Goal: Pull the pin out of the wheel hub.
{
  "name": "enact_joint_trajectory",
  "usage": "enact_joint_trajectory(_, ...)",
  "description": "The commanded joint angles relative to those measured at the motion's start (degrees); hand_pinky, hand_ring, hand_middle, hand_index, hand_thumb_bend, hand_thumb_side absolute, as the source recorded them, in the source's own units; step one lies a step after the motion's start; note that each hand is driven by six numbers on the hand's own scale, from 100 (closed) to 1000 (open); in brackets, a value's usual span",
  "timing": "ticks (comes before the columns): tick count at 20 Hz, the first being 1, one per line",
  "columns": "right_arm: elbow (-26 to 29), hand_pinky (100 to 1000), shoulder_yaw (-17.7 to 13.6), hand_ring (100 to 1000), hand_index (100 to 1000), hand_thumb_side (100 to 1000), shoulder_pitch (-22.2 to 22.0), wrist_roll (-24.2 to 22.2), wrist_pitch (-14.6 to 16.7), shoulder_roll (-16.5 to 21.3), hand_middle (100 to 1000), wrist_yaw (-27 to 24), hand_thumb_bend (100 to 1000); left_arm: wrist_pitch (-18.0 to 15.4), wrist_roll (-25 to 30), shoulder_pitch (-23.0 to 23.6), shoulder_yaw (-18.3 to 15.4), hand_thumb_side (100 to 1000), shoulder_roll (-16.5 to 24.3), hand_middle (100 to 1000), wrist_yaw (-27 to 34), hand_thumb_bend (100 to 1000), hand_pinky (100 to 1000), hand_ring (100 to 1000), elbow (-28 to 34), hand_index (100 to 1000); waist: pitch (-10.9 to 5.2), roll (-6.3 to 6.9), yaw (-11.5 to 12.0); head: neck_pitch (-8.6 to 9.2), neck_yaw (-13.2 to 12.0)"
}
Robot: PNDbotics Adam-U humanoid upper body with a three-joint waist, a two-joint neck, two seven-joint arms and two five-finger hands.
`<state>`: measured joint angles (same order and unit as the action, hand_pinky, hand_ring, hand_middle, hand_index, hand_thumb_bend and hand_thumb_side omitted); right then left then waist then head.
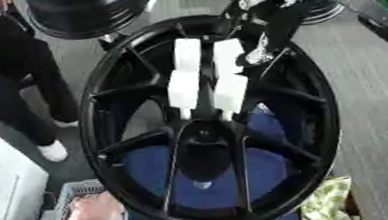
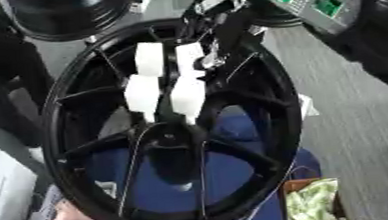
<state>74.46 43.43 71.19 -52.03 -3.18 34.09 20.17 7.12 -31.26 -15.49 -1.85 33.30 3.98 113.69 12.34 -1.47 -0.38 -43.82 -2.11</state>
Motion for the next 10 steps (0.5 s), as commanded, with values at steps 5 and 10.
enact_joint_trajectory(5, -3.09, 907, -2.36, 970, 977, 476, 0.36, 0.06, 2.32, 0.64, 908, 3.33, 296, -0.02, 0.27, -0.64, -0.14, 774, 1.36, 710, -0.04, 458, 649, 855, 0.9, 773, -0.85, -0.12, 0.23, -0.3, 0.46)
enact_joint_trajectory(10, -4.59, 907, -2.75, 966, 976, 533, -0.06, 0.06, 3.39, 0.34, 909, 3.46, 252, -0.08, 0.24, -0.78, -0.25, 774, 1.22, 709, -0.02, 458, 649, 856, 0.9, 773, -0.43, -0.15, 0.48, -0.3, 0.64)
